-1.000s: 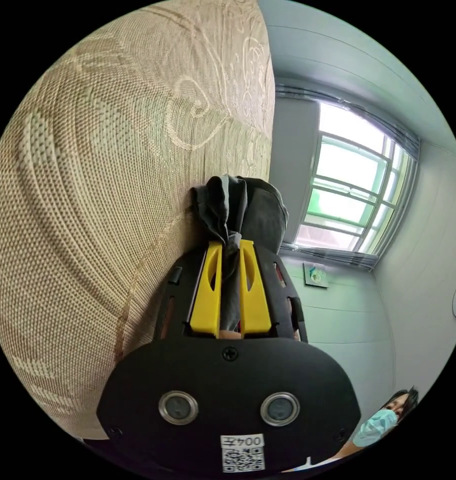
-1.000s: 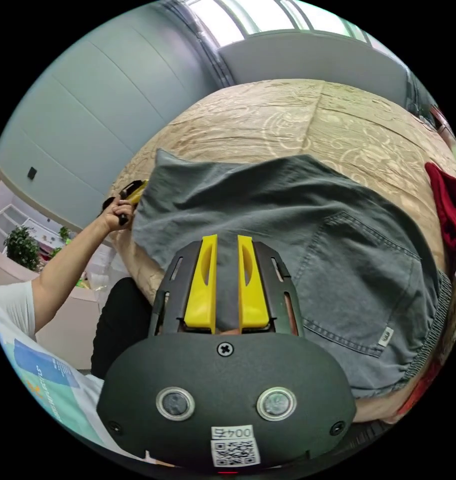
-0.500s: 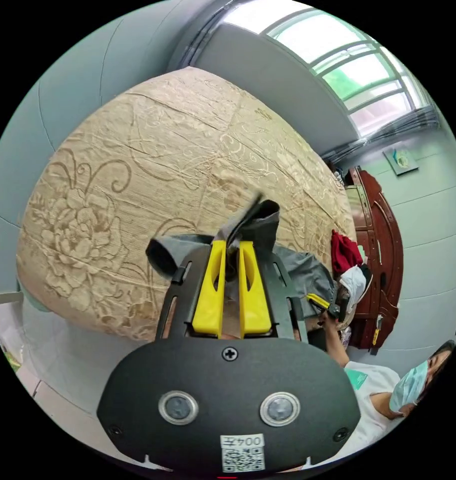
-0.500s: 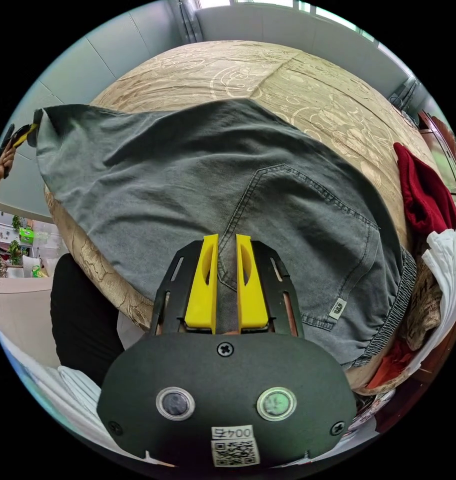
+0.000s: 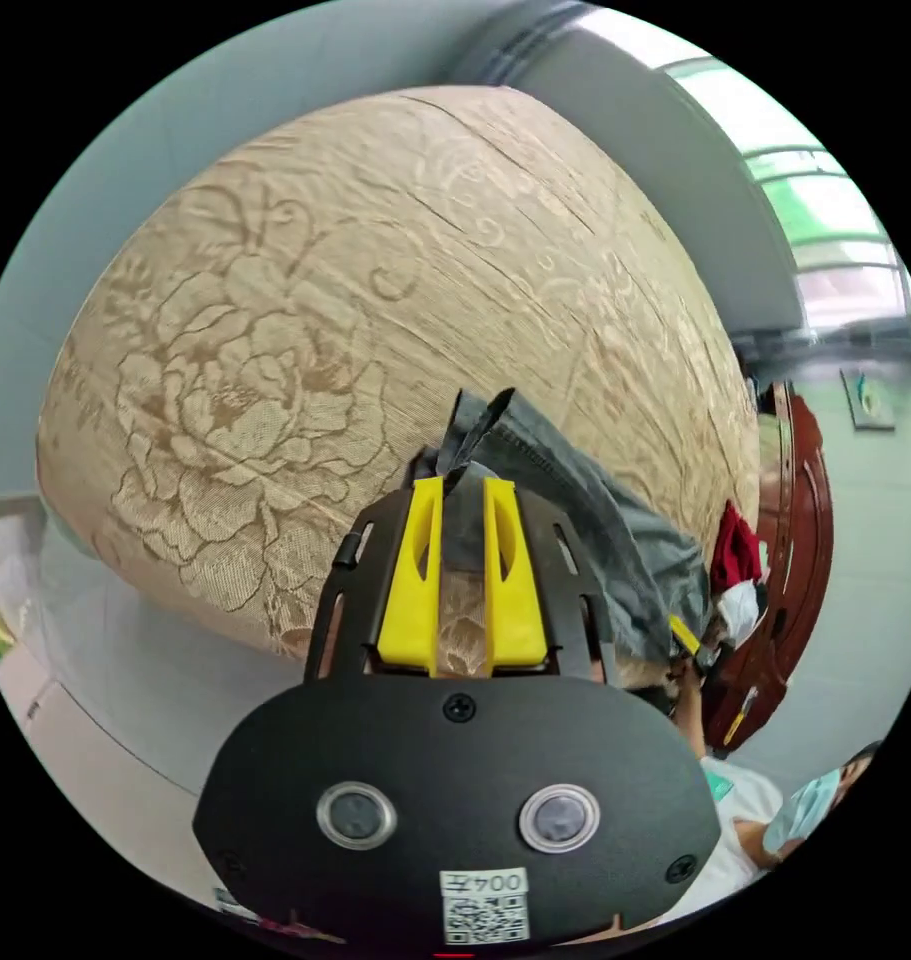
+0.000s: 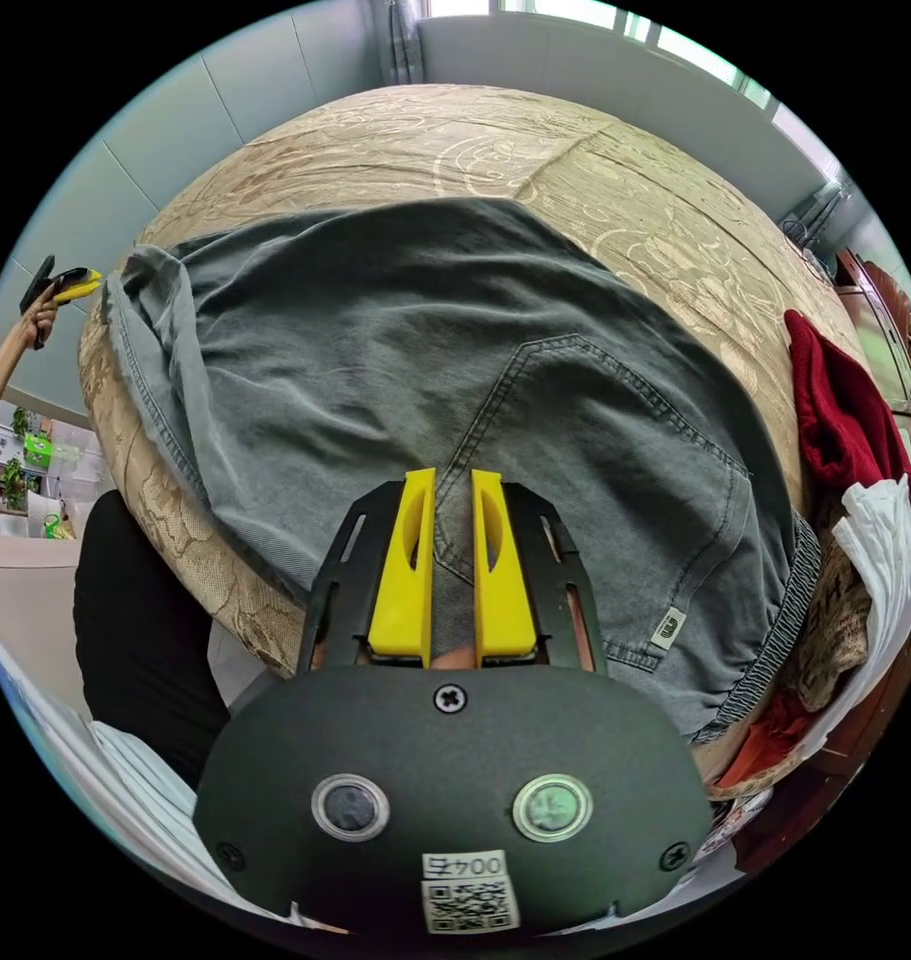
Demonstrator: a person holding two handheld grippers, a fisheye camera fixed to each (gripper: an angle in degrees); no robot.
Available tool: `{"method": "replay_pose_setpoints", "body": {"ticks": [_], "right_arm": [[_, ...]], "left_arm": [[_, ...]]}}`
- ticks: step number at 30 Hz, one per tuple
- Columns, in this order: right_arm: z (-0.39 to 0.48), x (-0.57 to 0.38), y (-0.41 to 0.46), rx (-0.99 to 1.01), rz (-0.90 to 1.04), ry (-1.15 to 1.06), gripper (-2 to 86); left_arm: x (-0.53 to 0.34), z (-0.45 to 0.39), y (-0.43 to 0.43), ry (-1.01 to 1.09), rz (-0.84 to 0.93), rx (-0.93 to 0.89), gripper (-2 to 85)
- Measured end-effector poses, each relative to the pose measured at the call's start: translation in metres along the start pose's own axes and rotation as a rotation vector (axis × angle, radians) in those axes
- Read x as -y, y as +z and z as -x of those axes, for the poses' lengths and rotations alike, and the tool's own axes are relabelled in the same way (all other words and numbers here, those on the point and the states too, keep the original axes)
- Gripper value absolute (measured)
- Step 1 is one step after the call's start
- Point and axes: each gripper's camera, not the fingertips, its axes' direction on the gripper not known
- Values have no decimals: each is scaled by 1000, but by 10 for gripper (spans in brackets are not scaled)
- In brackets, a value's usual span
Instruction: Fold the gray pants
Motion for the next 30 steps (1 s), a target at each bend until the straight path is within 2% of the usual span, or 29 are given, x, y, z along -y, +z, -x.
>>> {"method": "replay_pose_setpoints", "body": {"ticks": [2, 5, 8, 10, 14, 18, 21, 23, 26, 28, 30], "right_arm": [[-6, 1, -6, 13, -8, 14, 68], [-17, 5, -24, 84, -17, 39, 95], [-5, 23, -73, 215, -223, 32, 134], [23, 52, -91, 265, -286, -75, 141], [112, 151, -100, 356, -262, -297, 163], [208, 249, -79, 329, -181, -454, 162], [259, 301, -54, 291, -79, -492, 158], [277, 320, -41, 294, -12, -489, 143], [294, 329, -35, 271, 72, -540, 35], [292, 326, -45, 256, 45, -562, 8], [271, 320, -69, 353, -25, -524, -1]], "left_arm": [[-17, 22, -16, -66, -98, -90, 76], [-46, 28, -22, -6, -121, -215, 88], [-84, 8, -3, 113, -105, -253, 96], [-116, -3, 31, 85, -123, -274, 98], [-169, -10, 75, 30, -198, -302, 95], [-223, 12, 109, -62, -265, -337, 80], [-238, 30, 120, -95, -310, -411, 49], [-238, 32, 123, -77, -289, -371, 33], [-240, 35, 125, -56, -267, -356, 18], [-241, 39, 127, -55, -247, -366, 13], [-242, 41, 128, -60, -241, -366, 11]]}}
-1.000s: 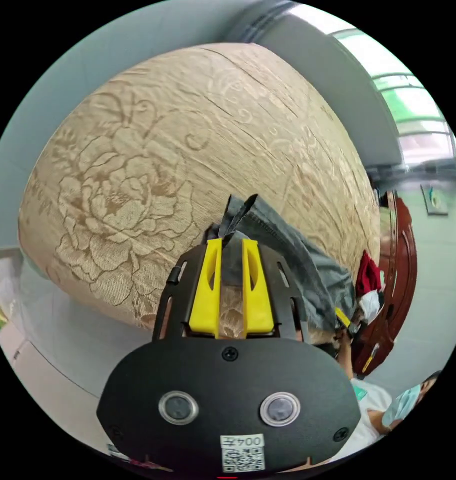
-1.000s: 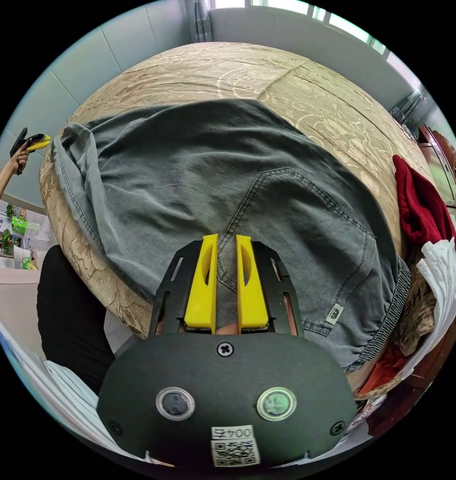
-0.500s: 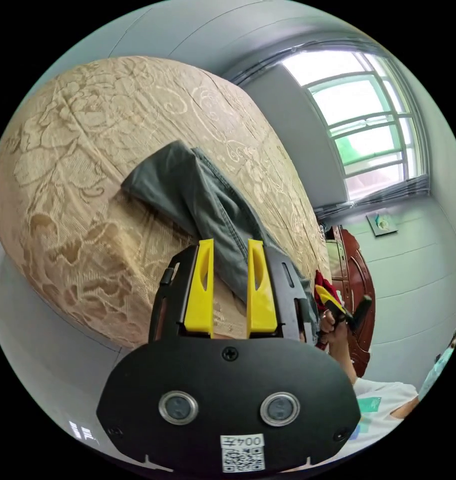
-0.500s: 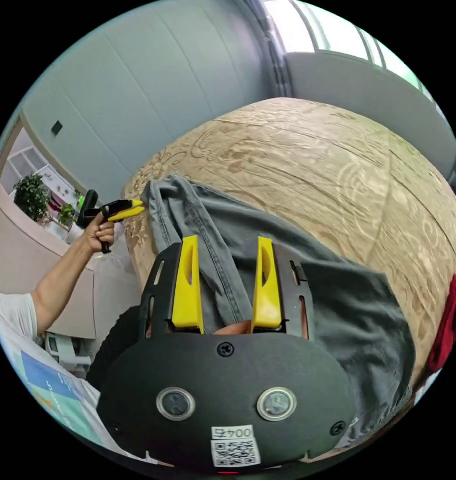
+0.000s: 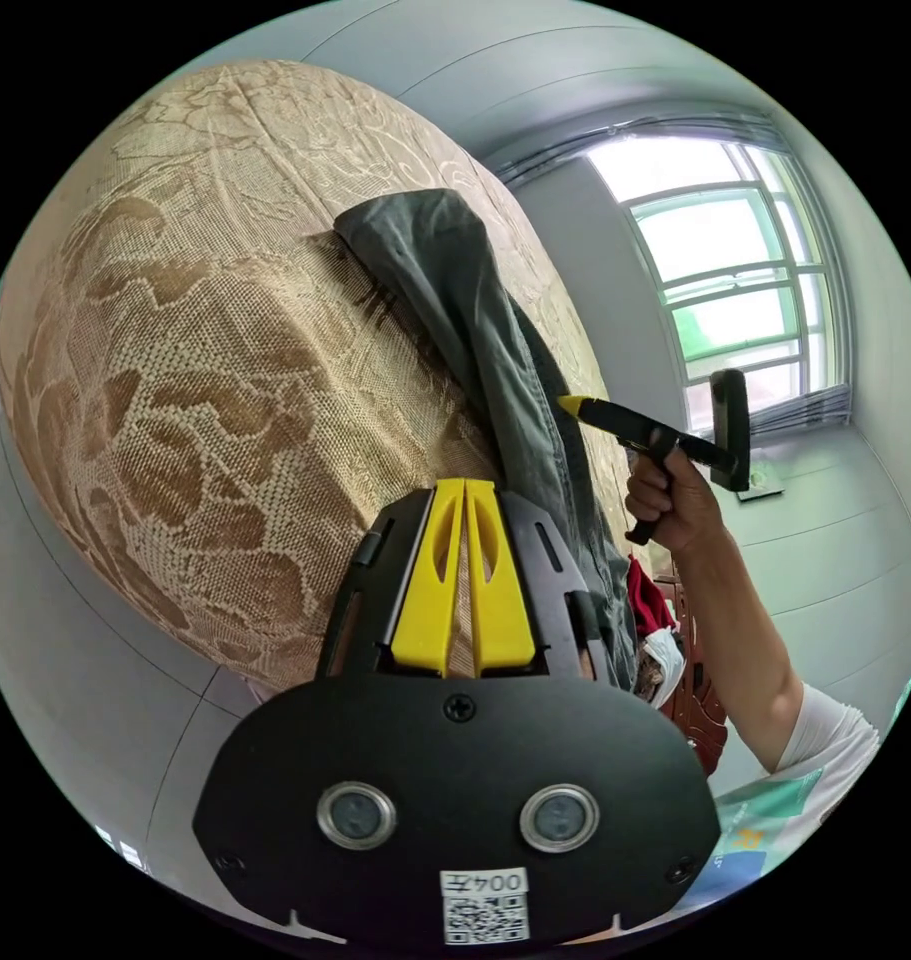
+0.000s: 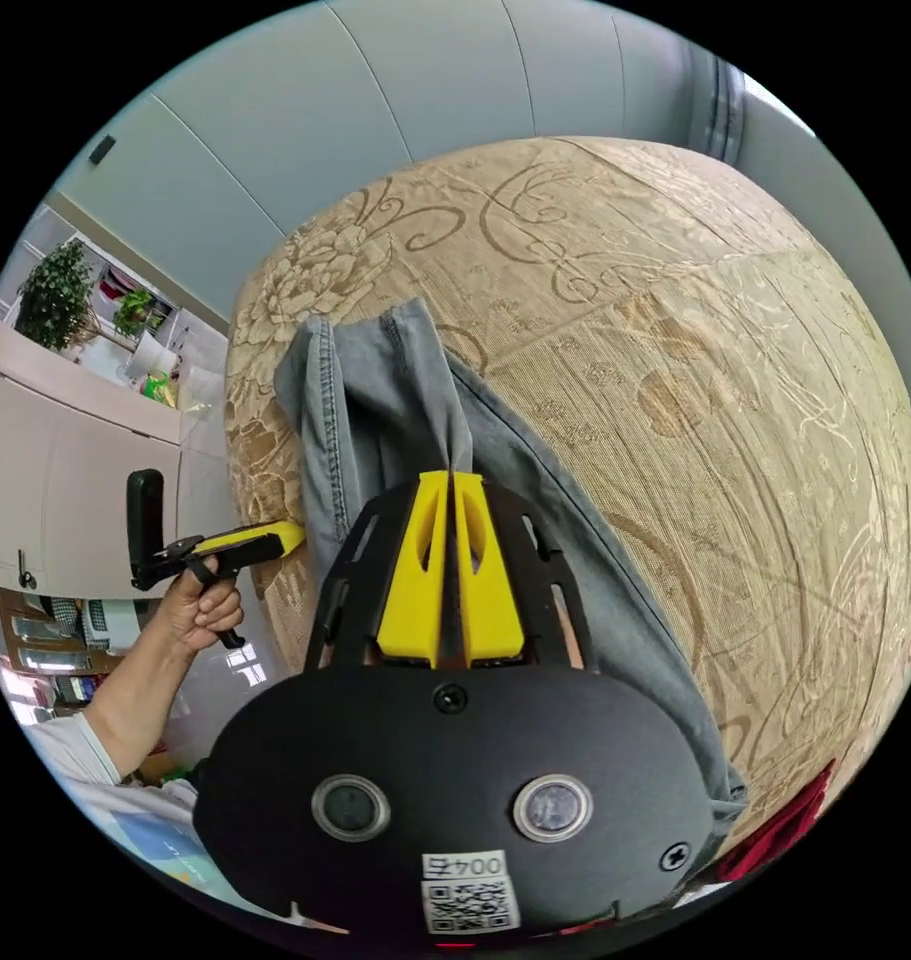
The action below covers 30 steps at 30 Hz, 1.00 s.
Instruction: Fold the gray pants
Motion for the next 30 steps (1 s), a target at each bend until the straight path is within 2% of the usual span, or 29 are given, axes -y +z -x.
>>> {"method": "replay_pose_setpoints", "body": {"ticks": [4, 10, 12, 14, 16, 18, 21, 22, 27, 30], "right_arm": [[-27, -40, -66, 154, -196, 114, -5], [-77, -213, -203, 302, -597, 359, -3], [-89, -308, -234, 231, -689, 480, 0], [-96, -370, -240, 147, -695, 566, 6], [-108, -416, -234, 56, -613, 646, 20], [-111, -458, -236, -145, -527, 742, 62], [-89, -460, -258, -372, -549, 717, 111], [-83, -452, -259, -384, -559, 690, 113], [-34, -291, -196, 8, -443, 265, 114], [-4, -189, -142, 64, -339, 117, 120]], "left_arm": [[-4, 0, -1, 7, 7, 26, 8], [-6, 5, -3, -3, 34, 20, 10], [-7, 5, -4, -10, 38, 22, 12], [-8, 6, -5, -13, 38, 24, 15], [-9, 4, -7, -6, 44, 28, 23], [-6, -2, -11, 19, 67, 32, 33], [2, -16, -25, 48, 62, 31, 76], [6, -21, -31, 63, 49, 33, 86], [34, -30, -44, 31, 17, 70, 119], [53, -29, -42, -13, 34, 112, 135]]}}
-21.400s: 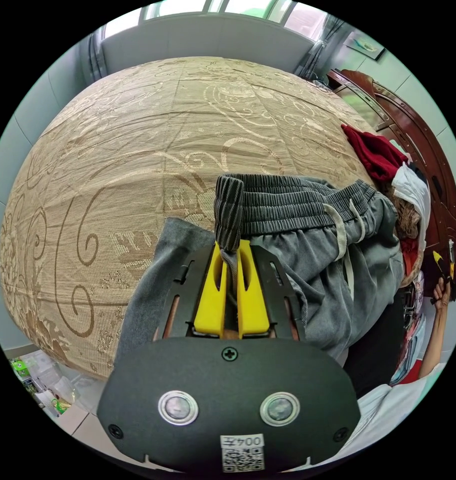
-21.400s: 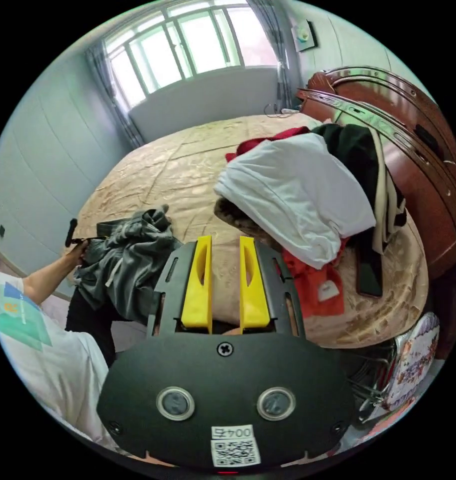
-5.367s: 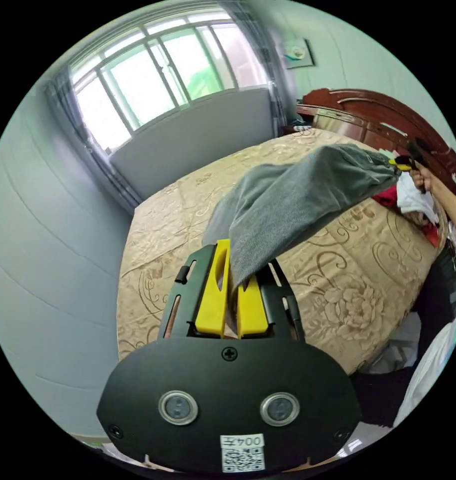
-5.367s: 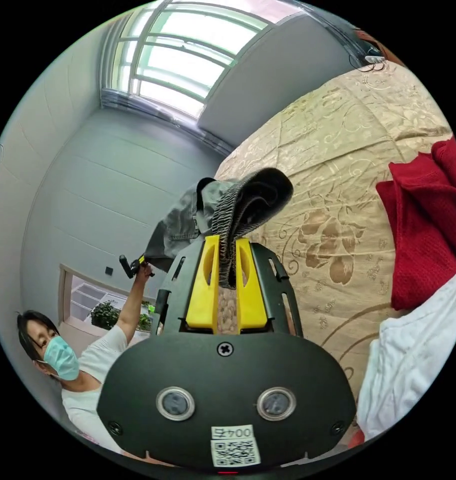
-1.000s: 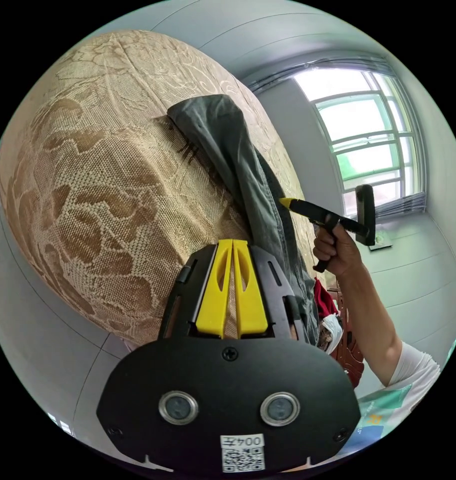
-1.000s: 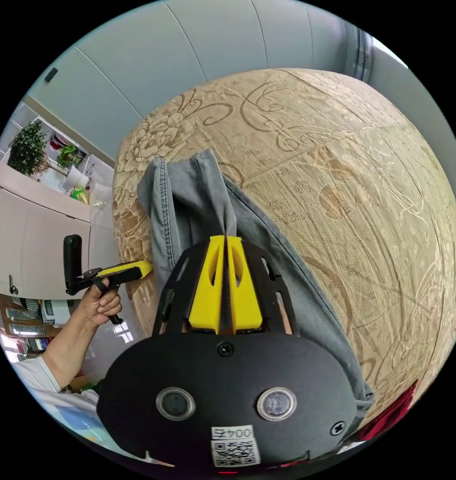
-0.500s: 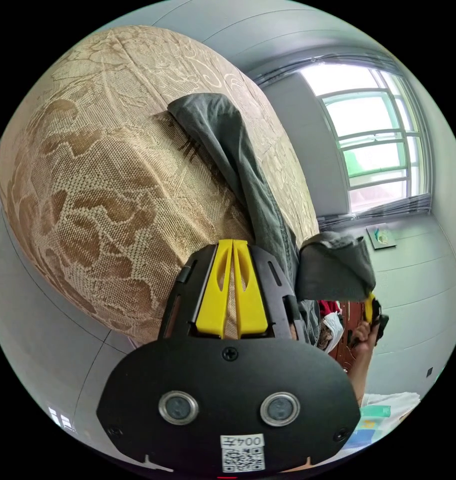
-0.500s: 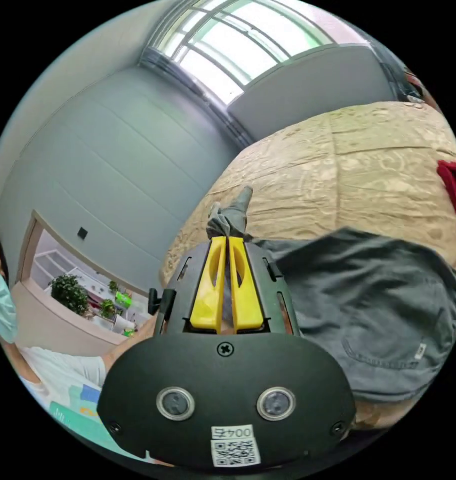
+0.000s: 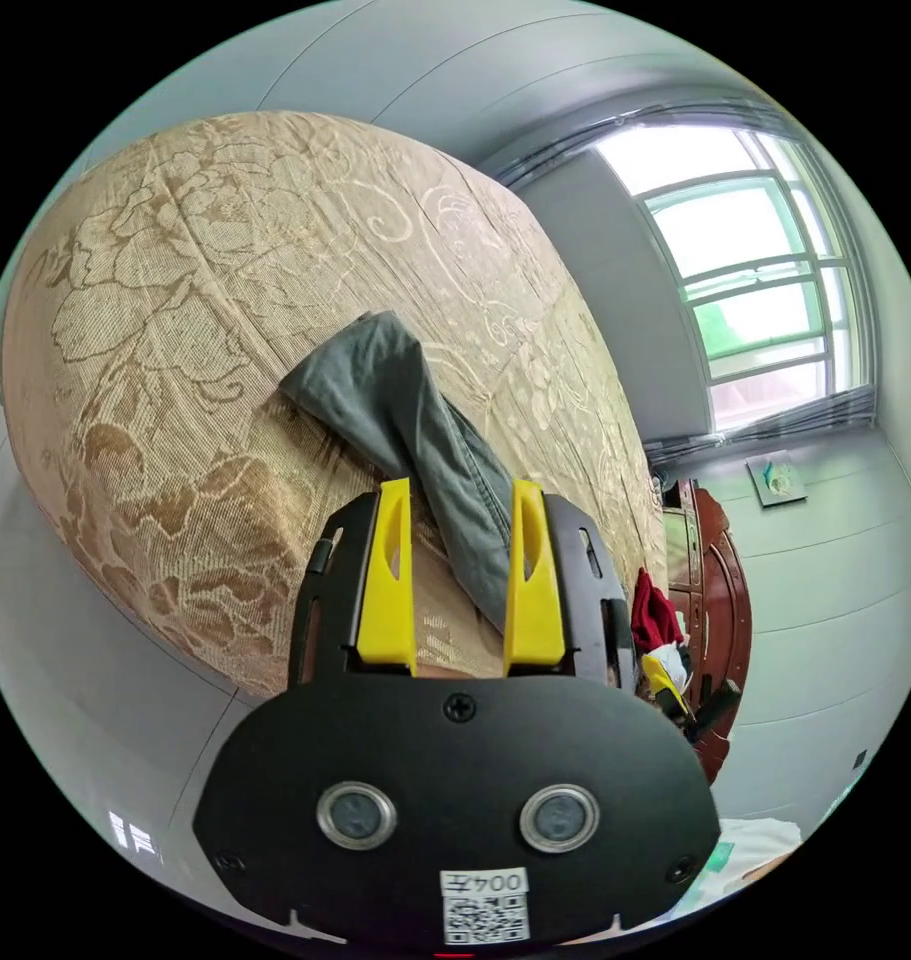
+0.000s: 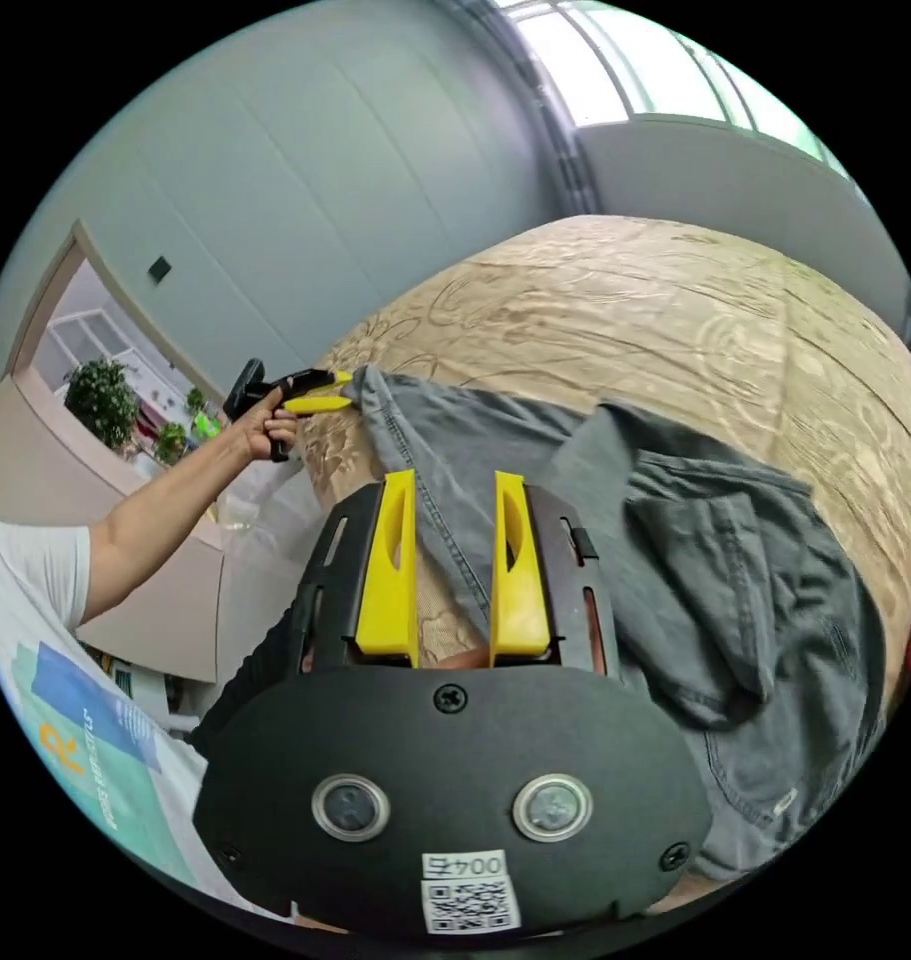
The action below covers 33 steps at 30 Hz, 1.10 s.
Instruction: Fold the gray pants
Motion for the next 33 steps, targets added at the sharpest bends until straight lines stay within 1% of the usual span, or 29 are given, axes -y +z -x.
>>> {"method": "replay_pose_setpoints", "body": {"ticks": [1, 3, 6, 8, 10, 11, 12, 16, 18, 19, 23, 25, 27, 28, 29, 30, 33], "right_arm": [[6, 15, 15, 29, 17, -16, 121], [30, 75, 70, 103, 84, -85, 131], [59, 139, 126, 66, 154, -174, 138], [70, 169, 154, 63, 217, -190, 138], [83, 190, 177, 43, 272, -221, 124], [91, 200, 188, 33, 318, -239, 49], [101, 205, 194, 47, 333, -266, 8], [139, 202, 186, 138, 296, -364, -3], [164, 191, 185, 233, 311, -411, -2], [169, 188, 187, 246, 322, -420, -2], [196, 177, 199, 218, 406, -547, 21], [201, 186, 189, 254, 369, -581, 42], [199, 211, 178, 300, 325, -574, 84], [198, 218, 176, 295, 311, -567, 96], [193, 234, 176, 245, 273, -554, 100], [187, 251, 182, 160, 251, -521, 104], [164, 295, 211, -5, 265, -399, 110]], "left_arm": [[5, 2, 1, -17, 2, 13, 138], [8, 8, 2, -48, 6, 11, 140], [4, 21, 0, -80, -1, -21, 142], [-2, 30, -3, -93, -9, -42, 142], [-12, 43, -7, -112, -16, -88, 144], [-14, 47, -8, -117, -18, -103, 144], [-19, 53, -9, -126, -21, -127, 145], [-39, 69, -23, -137, -66, -208, 144], [-51, 74, -33, -129, -99, -230, 144], [-60, 78, -40, -132, -132, -242, 143], [-85, 97, -48, -175, -186, -327, 138], [-92, 104, -48, -181, -197, -353, 140], [-93, 103, -48, -169, -196, -356, 142], [-94, 102, -48, -161, -196, -359, 142], [-94, 102, -48, -158, -196, -360, 142], [-94, 101, -48, -153, -195, -361, 142], [-93, 100, -46, -161, -190, -357, 135]]}}
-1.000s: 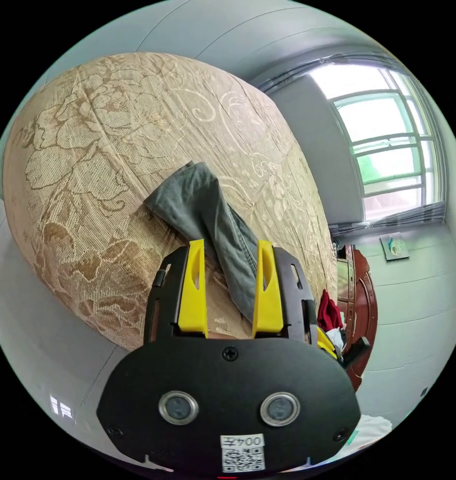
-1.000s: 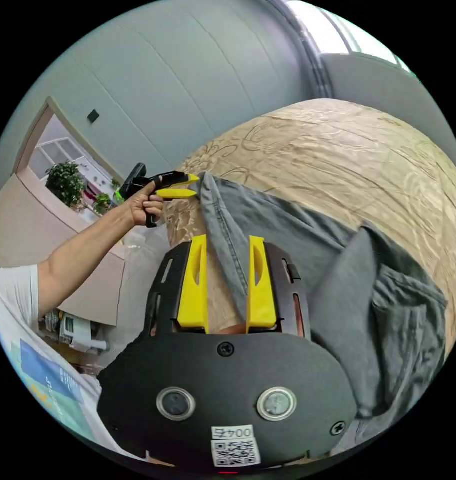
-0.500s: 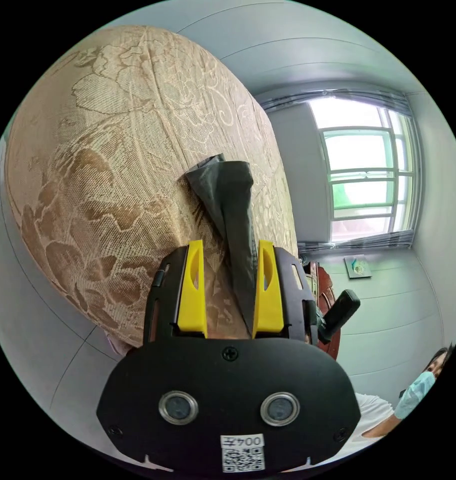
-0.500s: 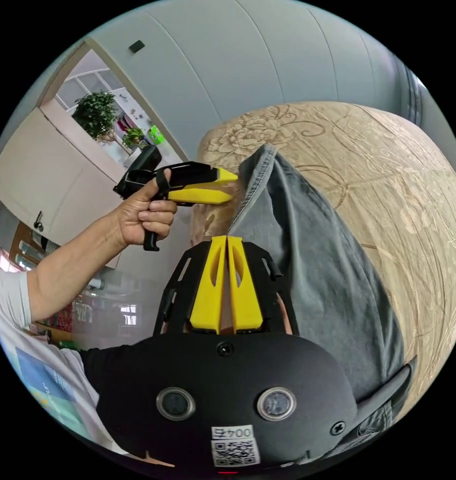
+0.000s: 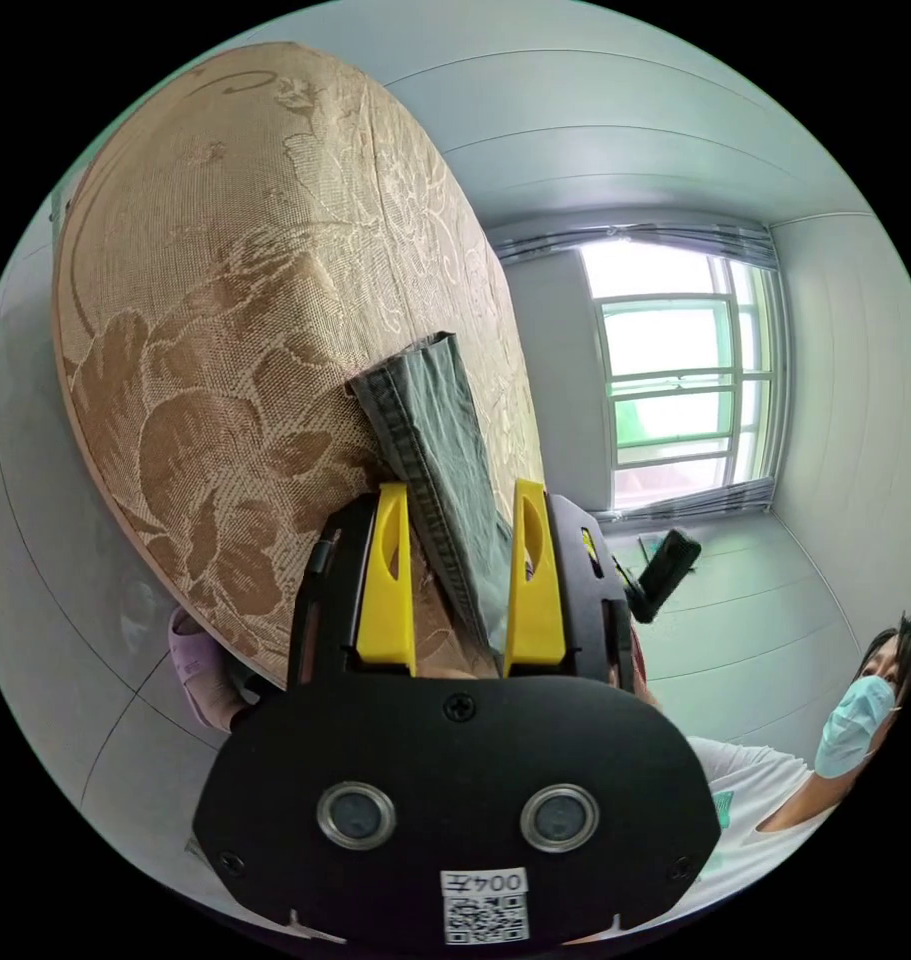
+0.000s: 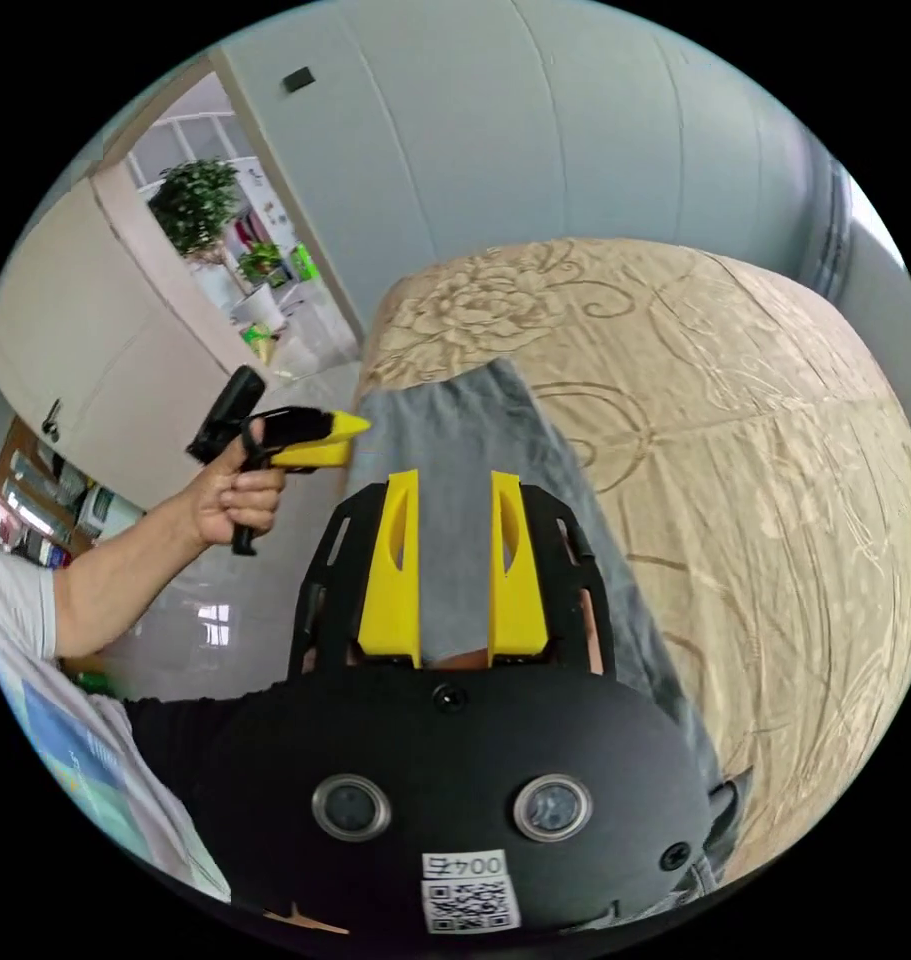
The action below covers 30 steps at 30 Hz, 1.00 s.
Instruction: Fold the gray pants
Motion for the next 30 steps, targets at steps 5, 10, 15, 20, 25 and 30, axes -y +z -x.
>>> {"method": "replay_pose_setpoints", "body": {"ticks": [5, 10, 15, 20, 25, 30], "right_arm": [[-16, 41, 41, -31, 88, 0, 118], [-3, 46, 76, -71, 215, -59, 61], [-1, 33, 25, -113, 90, -107, -2], [-24, 23, -37, -218, -59, -101, -5], [-46, 0, -18, -267, -58, -62, 5], [-68, -46, 56, -258, 57, 52, 50]], "left_arm": [[2, -15, 6, 28, -11, 67, 111], [6, -50, 11, 100, 5, 210, 62], [19, -109, 13, 275, 8, 266, 40], [51, -182, 33, 504, 41, 269, 36], [90, -194, 72, 507, 108, 304, 36], [105, -143, 105, 283, 175, 332, 41]]}}
